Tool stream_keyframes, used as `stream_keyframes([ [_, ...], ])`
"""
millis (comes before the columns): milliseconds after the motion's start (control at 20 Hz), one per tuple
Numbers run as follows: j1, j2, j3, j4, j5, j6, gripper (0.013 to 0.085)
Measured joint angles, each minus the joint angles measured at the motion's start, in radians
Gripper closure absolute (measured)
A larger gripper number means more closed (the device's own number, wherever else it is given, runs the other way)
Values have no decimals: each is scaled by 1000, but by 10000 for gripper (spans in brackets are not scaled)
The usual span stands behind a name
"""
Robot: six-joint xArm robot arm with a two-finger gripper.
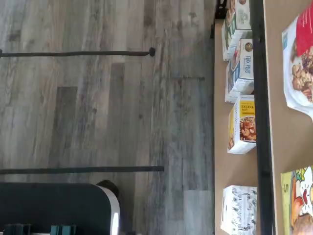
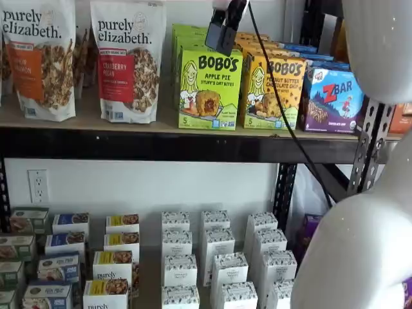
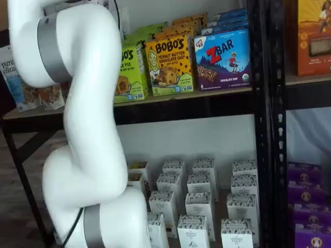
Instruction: Pick the green box on the top shelf, the fourth from the left
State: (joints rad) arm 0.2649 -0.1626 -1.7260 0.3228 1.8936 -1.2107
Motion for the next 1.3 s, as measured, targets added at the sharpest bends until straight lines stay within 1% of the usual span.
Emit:
stream_keyframes([
  [50, 5, -2, 2, -13, -4, 1, 130],
  [100, 17, -7, 9, -43, -15, 4, 130],
  [150, 21, -10, 15, -55, -21, 5, 130],
  [300, 23, -16, 29, -62, -33, 4, 130],
  [700, 13, -56, 96, -17, -124, -5, 130],
  [950, 7, -61, 104, 3, -161, -8, 130],
  [1300, -8, -51, 95, 16, -204, -20, 130],
])
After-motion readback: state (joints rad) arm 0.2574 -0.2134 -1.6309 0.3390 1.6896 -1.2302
